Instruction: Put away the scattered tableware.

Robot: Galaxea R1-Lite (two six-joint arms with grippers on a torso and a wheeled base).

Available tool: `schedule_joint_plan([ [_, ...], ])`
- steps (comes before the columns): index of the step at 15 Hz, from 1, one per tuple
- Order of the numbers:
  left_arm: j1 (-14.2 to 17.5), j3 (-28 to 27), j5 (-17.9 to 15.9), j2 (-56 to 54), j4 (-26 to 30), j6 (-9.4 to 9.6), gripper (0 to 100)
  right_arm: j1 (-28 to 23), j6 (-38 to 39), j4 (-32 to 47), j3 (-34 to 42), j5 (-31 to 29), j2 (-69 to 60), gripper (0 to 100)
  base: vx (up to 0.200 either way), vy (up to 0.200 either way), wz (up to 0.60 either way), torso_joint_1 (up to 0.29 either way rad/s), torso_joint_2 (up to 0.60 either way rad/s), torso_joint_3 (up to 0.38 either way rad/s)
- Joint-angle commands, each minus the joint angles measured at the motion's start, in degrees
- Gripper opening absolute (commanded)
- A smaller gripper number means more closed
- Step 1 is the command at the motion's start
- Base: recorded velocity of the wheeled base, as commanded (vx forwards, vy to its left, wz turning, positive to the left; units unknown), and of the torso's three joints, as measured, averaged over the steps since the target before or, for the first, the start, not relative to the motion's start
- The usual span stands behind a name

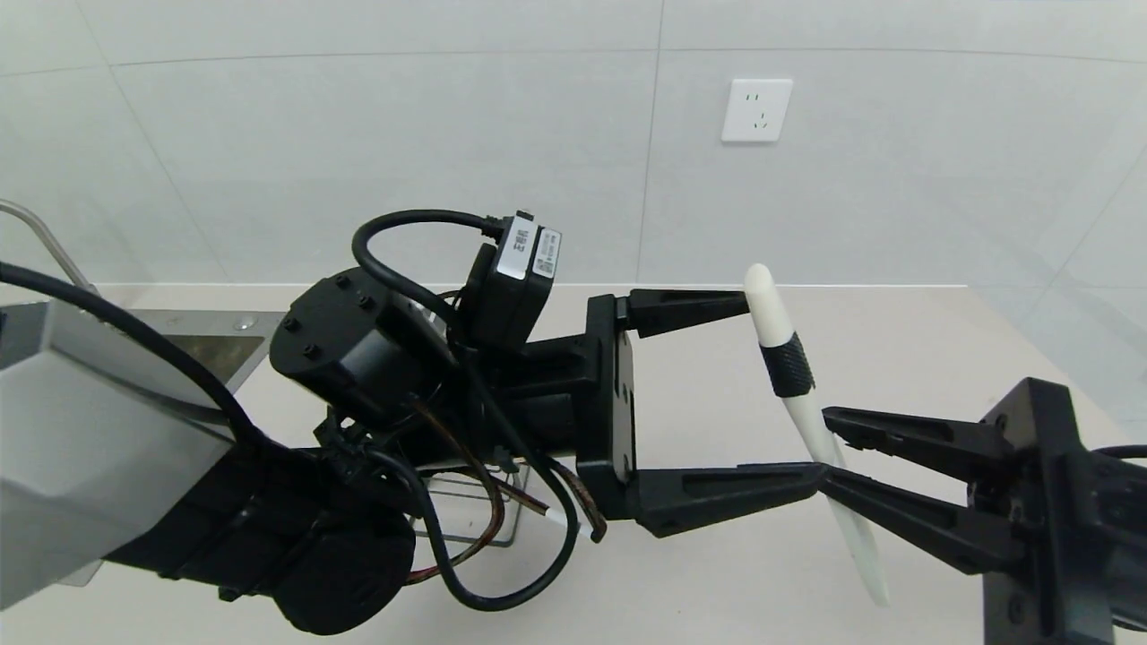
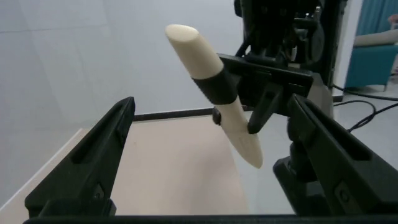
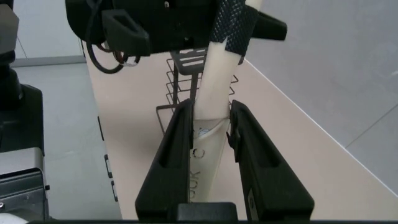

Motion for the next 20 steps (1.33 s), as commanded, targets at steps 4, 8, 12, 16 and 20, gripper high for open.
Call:
schedule_joint_plan([
  [4,-2.1,-4.6,0.5,2.2,-0.1,-2.98,100,1.4,0.4,0.0,-2.1,0.1,0.3,0,0.0,0.0,0.0,0.0,0.0,0.0],
  [8,-2.2,-5.4,1.3,0.3,-0.1,-3.94,100,1.3,0.9,-1.1,-3.6,-0.1,2.9,0,0.0,0.0,0.0,0.0,0.0,0.0],
  [12,-1.4,-3.9,1.3,-2.8,-0.1,-5.0,100,1.3,0.9,-1.2,-5.6,-0.2,4.7,0,0.0,0.0,0.0,0.0,0.0,0.0],
  [16,-0.5,-2.4,1.3,-4.5,-0.1,-5.26,100,1.3,0.9,-1.3,-7.8,-0.1,6.3,0,0.0,0.0,0.0,0.0,0.0,0.0],
  [20,-0.2,-1.7,1.3,-5.1,-0.1,-5.44,100,1.3,0.9,-2.0,-7.9,0.0,6.4,0,0.0,0.0,0.0,0.0,0.0,0.0],
])
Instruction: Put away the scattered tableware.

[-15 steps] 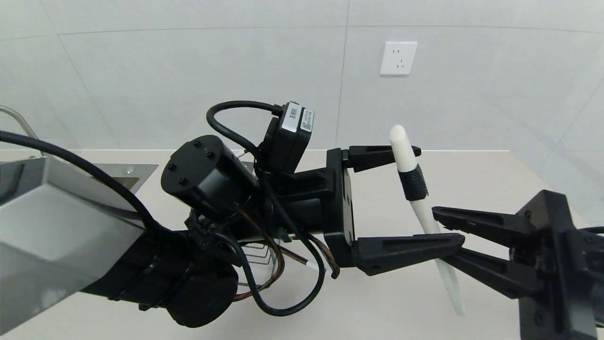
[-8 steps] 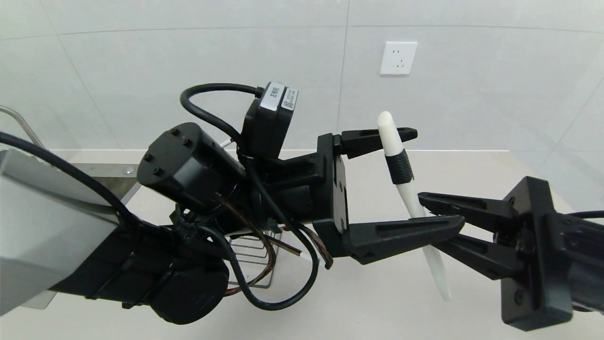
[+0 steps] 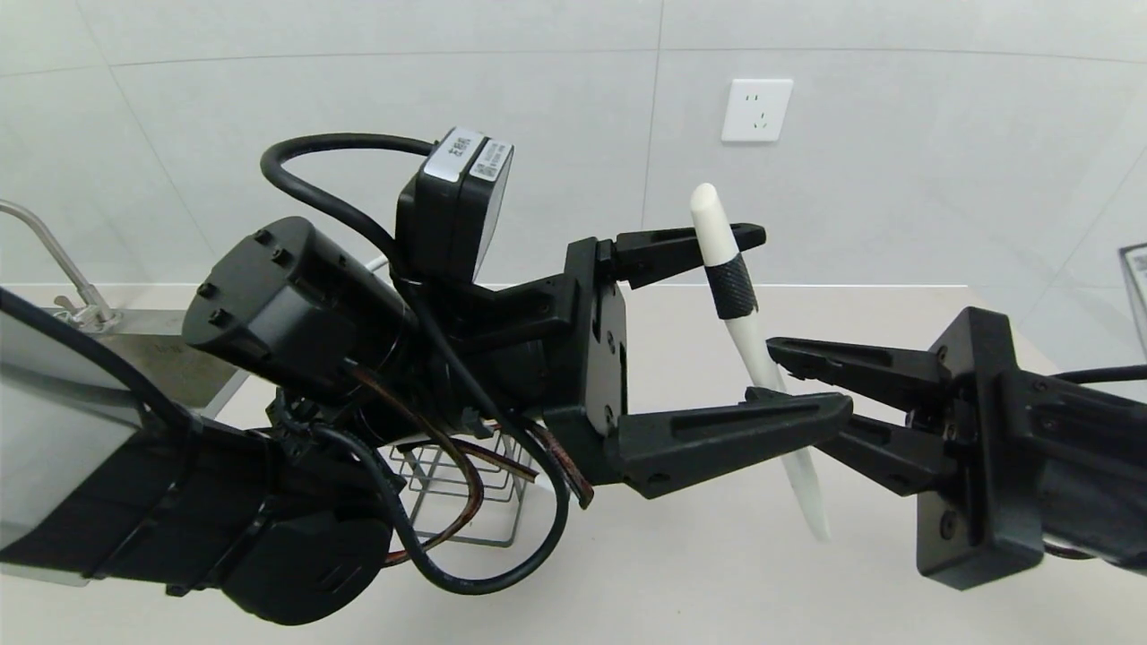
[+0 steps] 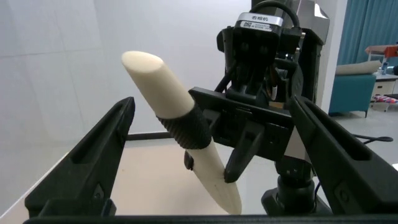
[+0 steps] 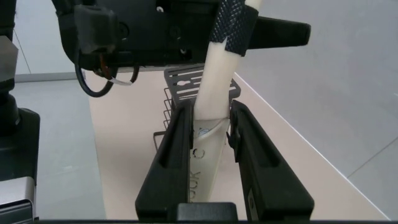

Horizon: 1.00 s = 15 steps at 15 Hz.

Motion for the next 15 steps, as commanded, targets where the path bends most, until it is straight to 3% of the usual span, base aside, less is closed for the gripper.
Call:
schedule_joint_plan([
  [1,0.1,0.1,0.0,-0.4,-0.1,-0.01,100,0.0,0.0,0.0,0.1,0.1,0.3,0,0.0,0.0,0.0,0.0,0.0,0.0],
  [2,0.0,0.5,0.0,-0.5,-0.1,-0.1,0,0.1,0.0,0.0,0.0,0.1,0.3,0,0.0,0.0,0.0,0.0,0.0,0.0],
  [11,0.4,0.7,0.2,-0.2,-0.1,0.25,0,2.0,-0.5,0.0,-3.1,-0.2,1.6,0,0.0,0.0,0.0,0.0,0.0,0.0],
  [12,0.6,0.7,0.5,-0.2,-0.1,0.34,0,2.0,-0.5,0.1,-3.5,-0.2,2.1,100,0.0,0.0,0.0,0.0,0.0,0.0],
  [15,1.4,0.9,1.9,-0.8,-0.1,0.6,0,2.0,-0.5,0.0,-3.4,-2.1,2.8,100,0.0,0.0,0.0,0.0,0.0,0.0],
])
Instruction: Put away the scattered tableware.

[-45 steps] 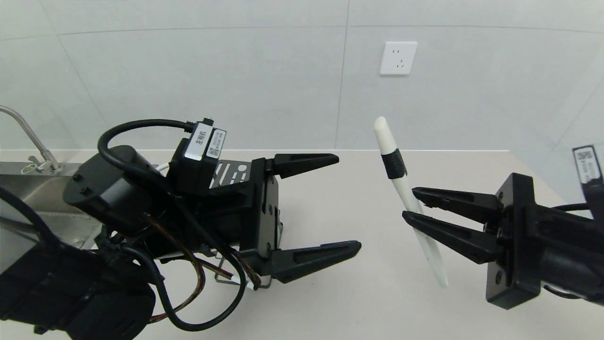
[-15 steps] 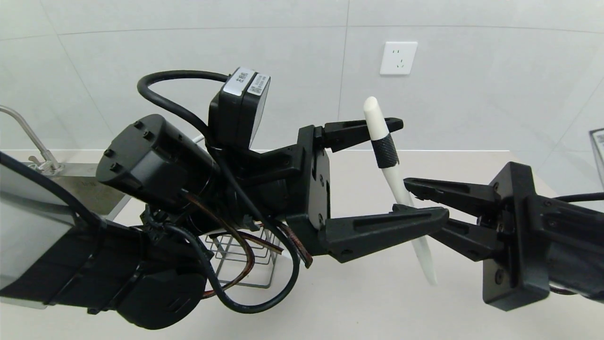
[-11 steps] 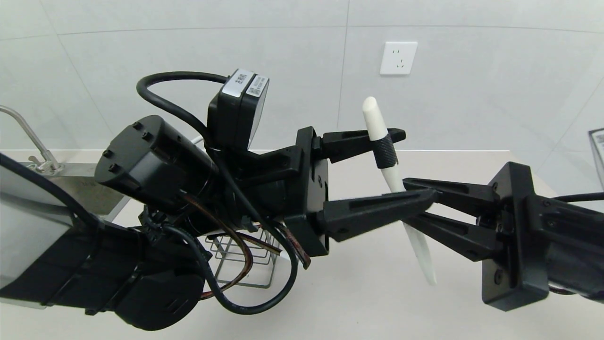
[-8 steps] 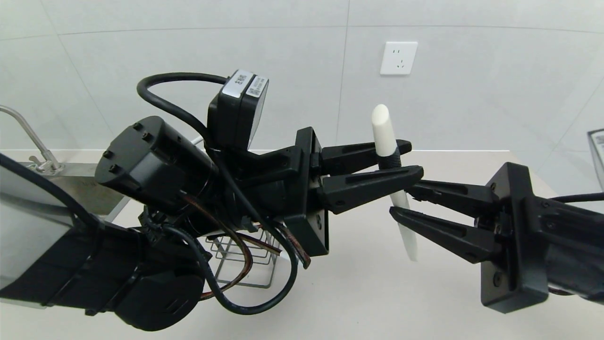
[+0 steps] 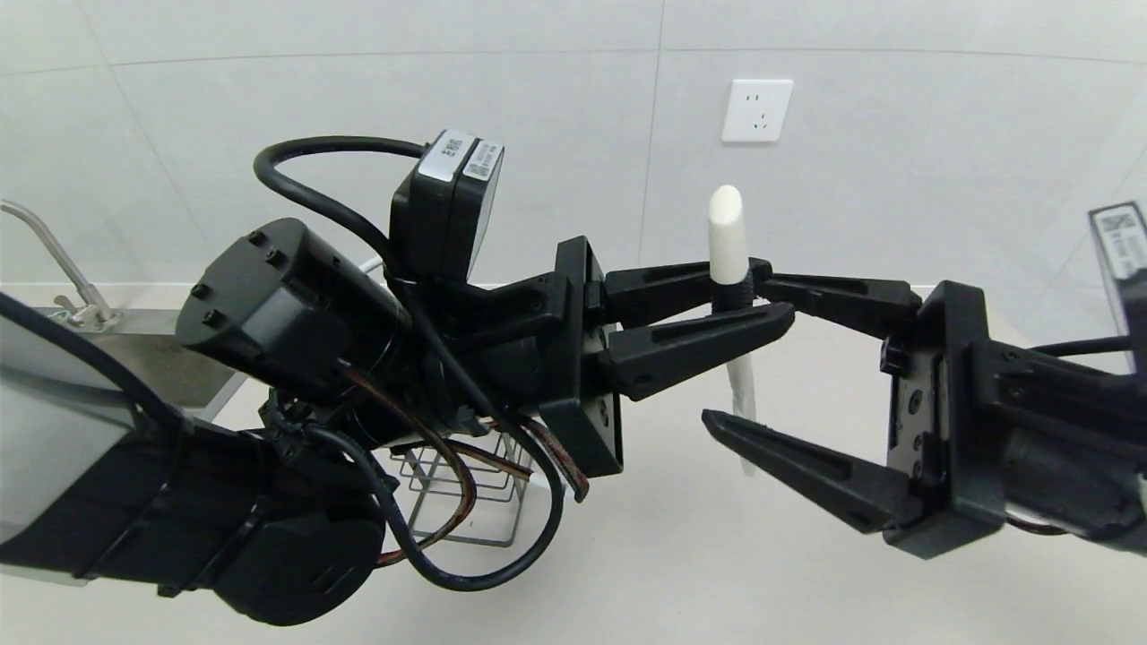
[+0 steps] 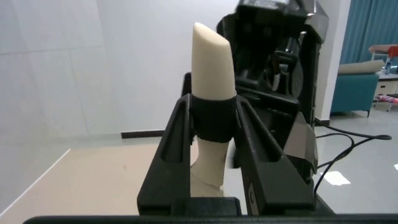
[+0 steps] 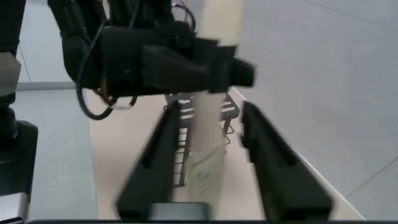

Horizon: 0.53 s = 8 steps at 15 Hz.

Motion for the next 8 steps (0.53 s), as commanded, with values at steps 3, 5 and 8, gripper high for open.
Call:
schedule_joint_plan([
  [3,5.7,2.4,0.3,-3.2,-0.2,0.51,0,-0.2,0.1,0.1,2.4,-0.3,0.4,100,0.0,0.0,0.0,0.0,0.0,0.0],
  [5,9.2,5.2,0.2,-4.9,-0.2,1.48,0,-0.7,0.1,0.1,4.5,-0.5,0.0,100,0.0,0.0,0.0,0.0,0.0,0.0],
  [8,14.3,10.5,0.1,-9.3,-0.2,1.39,0,-6.4,0.8,0.3,6.3,-6.2,-2.8,100,0.0,0.0,0.0,0.0,0.0,0.0],
])
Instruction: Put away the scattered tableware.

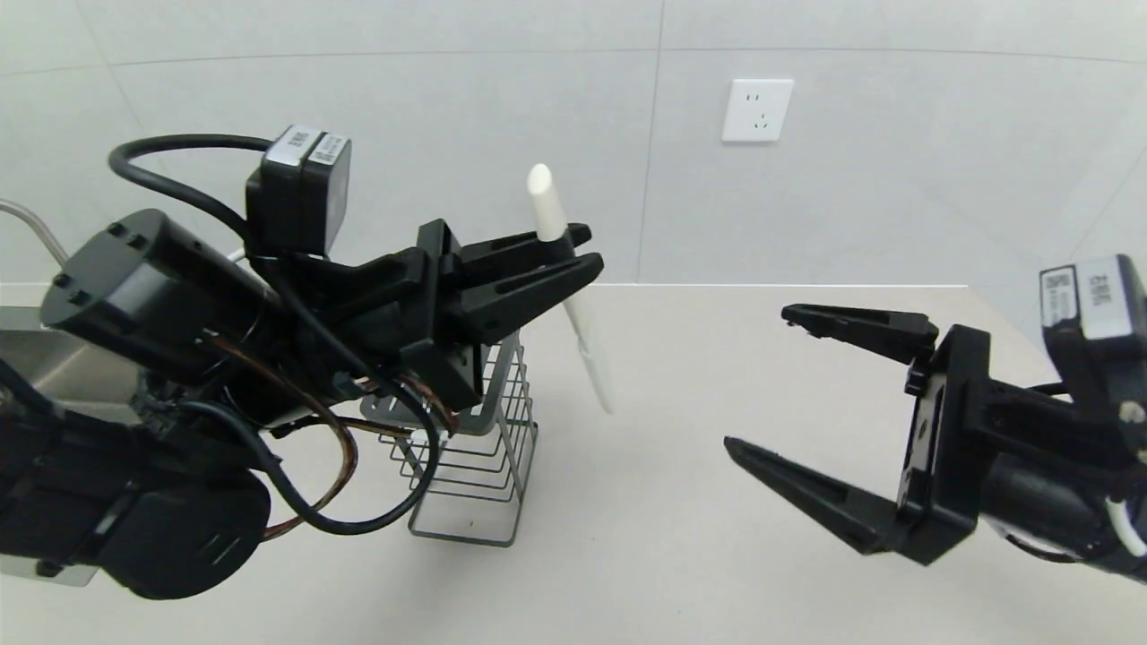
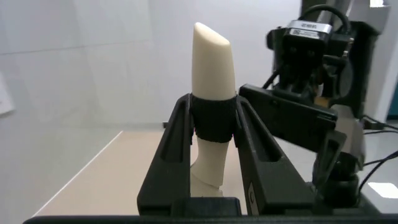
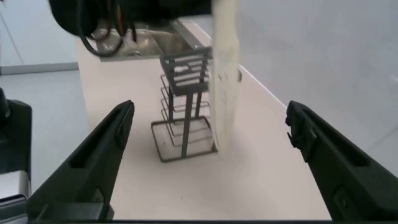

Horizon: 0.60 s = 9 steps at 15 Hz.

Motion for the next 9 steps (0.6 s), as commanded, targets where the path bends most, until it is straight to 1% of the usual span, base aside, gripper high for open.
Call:
schedule_joint_plan([
  [1,4.5,3.1,-0.4,-4.9,-0.1,-0.16,0,-6.5,2.3,0.5,1.0,-4.7,-4.3,100,0.0,0.0,0.0,0.0,0.0,0.0],
  [2,6.4,3.6,-0.6,-6.5,-0.1,-0.25,0,-9.3,3.4,0.7,4.8,-6.8,-7.1,100,0.0,0.0,0.0,0.0,0.0,0.0],
  [3,7.4,3.8,-0.6,-8.0,-0.1,-0.34,0,-10.5,4.1,1.8,8.6,-7.7,-10.3,0,0.0,0.0,0.0,0.0,0.0,0.0],
  [4,8.1,4.4,-0.6,-9.7,-0.1,-0.6,0,-12.9,6.8,3.9,12.7,-8.3,-14.6,0,0.0,0.0,0.0,0.0,0.0,0.0],
  [5,9.0,6.0,-0.7,-12.6,-0.1,-1.57,0,-19.1,10.5,6.6,16.1,-9.9,-20.0,0,0.0,0.0,0.0,0.0,0.0,0.0],
  [6,9.6,7.3,-0.8,-15.2,-0.1,-3.33,0,-27.0,14.4,9.8,18.3,-10.0,-24.8,0,0.0,0.0,0.0,0.0,0.0,0.0],
  [7,10.3,7.8,-1.1,-17.0,-0.1,-4.73,0,-31.9,16.5,11.8,20.0,-9.9,-27.7,0,0.0,0.0,0.0,0.0,0.0,0.0],
  [8,12.7,7.7,-2.7,-18.6,-0.1,-5.26,0,-31.5,15.6,12.2,23.2,-9.8,-32.3,0,0.0,0.0,0.0,0.0,0.0,0.0],
  [9,14.2,7.5,-3.9,-18.8,-0.1,-5.08,0,-30.5,13.5,12.7,24.3,-9.7,-35.4,0,0.0,0.0,0.0,0.0,0.0,0.0],
])
